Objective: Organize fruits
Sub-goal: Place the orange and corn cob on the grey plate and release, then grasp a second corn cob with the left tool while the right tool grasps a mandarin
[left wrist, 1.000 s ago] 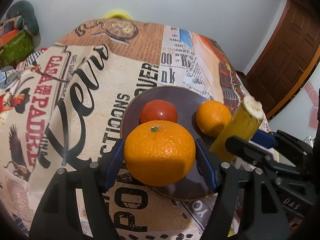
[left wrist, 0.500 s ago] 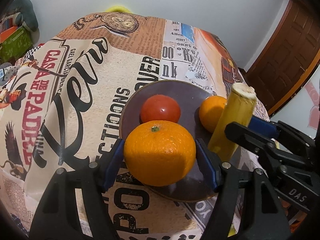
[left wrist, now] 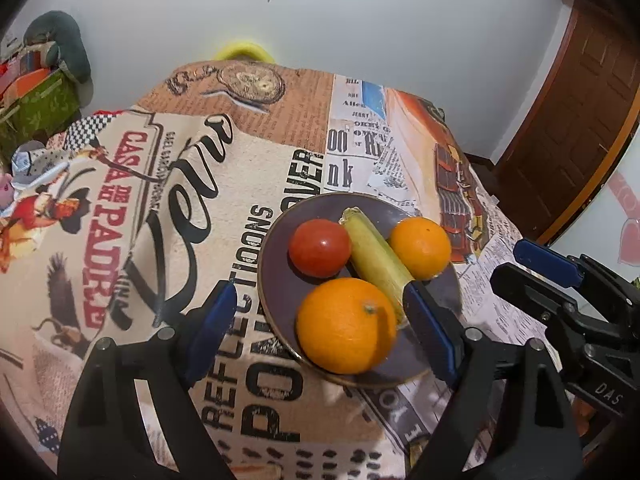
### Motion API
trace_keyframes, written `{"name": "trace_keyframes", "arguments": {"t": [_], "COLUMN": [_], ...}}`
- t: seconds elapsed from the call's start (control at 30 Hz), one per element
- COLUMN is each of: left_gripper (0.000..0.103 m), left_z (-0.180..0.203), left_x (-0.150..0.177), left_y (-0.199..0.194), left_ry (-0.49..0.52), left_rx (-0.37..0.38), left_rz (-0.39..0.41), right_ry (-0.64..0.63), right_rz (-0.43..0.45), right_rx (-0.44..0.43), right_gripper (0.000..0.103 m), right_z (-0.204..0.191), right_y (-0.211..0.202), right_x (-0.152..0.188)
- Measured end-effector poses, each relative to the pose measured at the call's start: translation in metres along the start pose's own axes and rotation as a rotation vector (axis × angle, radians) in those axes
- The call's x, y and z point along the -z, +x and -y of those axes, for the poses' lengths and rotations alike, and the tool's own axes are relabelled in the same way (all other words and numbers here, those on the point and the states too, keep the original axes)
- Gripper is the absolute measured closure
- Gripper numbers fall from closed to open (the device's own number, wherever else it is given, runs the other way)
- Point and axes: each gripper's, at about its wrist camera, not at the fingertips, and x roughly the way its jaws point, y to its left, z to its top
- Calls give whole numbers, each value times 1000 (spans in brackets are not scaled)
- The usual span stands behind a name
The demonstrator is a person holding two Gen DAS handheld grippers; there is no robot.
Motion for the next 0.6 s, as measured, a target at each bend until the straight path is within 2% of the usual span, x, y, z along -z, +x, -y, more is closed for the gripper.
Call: {"name": "trace_keyframes", "arguments": {"t": [0.3,0.6], "left_gripper": [18,18], "left_z": [15,35], "left_x": [16,40], "left_y": [-51,-83], "left_ry": [40,82], "left_rx": [-13,6], "left_rz": [53,56], "right_ry": [29,68], "right_rz": [24,38], "right_rx": [40,124], "right_gripper": [58,56], "right_z": [2,15], "right_y": [-42,-87], "right_x": [12,26]}}
